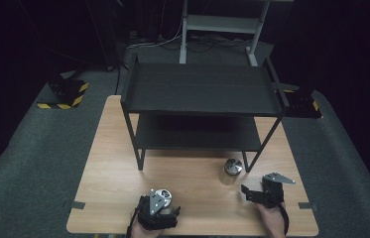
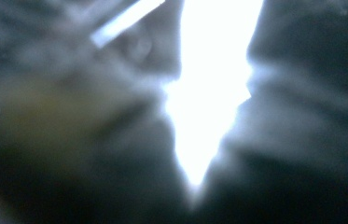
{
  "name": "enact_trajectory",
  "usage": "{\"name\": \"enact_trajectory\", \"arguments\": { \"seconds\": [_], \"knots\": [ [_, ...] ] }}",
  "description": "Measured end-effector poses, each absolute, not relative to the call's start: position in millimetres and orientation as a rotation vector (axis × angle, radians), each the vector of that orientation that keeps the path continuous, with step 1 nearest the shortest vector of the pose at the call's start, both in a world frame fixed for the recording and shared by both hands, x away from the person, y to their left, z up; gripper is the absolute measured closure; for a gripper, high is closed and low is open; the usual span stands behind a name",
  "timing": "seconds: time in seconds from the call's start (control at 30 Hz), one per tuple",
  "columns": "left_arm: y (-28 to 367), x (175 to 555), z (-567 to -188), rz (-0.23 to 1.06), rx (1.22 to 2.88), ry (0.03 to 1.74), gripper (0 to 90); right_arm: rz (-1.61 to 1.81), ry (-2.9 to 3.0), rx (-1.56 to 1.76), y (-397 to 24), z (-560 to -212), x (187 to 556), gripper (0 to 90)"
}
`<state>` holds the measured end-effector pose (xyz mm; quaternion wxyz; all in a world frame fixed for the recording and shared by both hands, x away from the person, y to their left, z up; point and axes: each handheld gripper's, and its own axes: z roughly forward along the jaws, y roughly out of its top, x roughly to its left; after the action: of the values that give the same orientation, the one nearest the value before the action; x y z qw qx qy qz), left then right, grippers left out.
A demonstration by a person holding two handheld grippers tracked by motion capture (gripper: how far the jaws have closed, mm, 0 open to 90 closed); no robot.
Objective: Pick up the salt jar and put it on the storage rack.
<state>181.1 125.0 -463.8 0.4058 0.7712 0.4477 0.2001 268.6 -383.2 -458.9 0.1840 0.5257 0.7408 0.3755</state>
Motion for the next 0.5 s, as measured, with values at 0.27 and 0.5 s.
{"name": "enact_trajectory", "arguments": {
  "seconds": [0.27,0.5],
  "knots": [
    [120.4,179.6,-463.8,0.534,1.946,1.137,16.4,1.059,2.088,1.484,-383.2,-458.9,268.4,3.5],
    [117.7,178.4,-463.6,0.559,1.951,1.139,21.4,1.059,2.088,1.484,-383.2,-458.9,268.5,3.5]
  ]
}}
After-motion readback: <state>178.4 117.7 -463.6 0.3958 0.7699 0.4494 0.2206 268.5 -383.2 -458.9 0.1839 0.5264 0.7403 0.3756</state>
